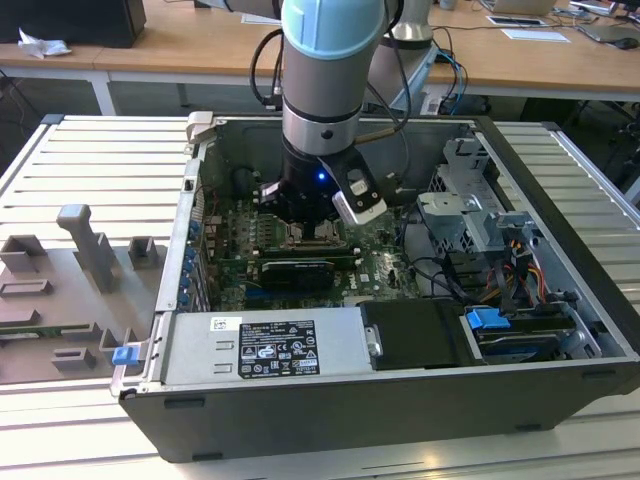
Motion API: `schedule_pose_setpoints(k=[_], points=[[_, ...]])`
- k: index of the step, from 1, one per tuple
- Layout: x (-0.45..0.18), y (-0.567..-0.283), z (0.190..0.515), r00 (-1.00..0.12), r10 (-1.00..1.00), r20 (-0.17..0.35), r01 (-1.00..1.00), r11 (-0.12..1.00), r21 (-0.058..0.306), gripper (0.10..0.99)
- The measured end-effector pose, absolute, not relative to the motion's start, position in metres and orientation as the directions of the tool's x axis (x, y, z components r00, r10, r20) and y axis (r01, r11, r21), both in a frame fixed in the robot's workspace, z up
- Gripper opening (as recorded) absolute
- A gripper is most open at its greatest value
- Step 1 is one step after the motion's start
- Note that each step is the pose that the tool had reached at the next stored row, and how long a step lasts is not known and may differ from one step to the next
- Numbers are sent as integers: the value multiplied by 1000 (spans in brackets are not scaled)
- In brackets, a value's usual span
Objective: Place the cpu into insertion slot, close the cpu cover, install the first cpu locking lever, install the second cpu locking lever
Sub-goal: 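Install the second cpu locking lever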
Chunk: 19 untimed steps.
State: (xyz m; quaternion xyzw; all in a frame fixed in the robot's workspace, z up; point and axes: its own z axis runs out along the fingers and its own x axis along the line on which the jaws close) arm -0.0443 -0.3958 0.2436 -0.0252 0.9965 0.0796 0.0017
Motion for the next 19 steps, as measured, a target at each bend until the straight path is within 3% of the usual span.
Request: schedule_pose_setpoints(k=[13, 19], points=[[-45, -396, 238, -999, -50, -7, -50, 986, 159, 106], [-56, -396, 235, -999, -50, -9, -51, 980, 193, 106]])
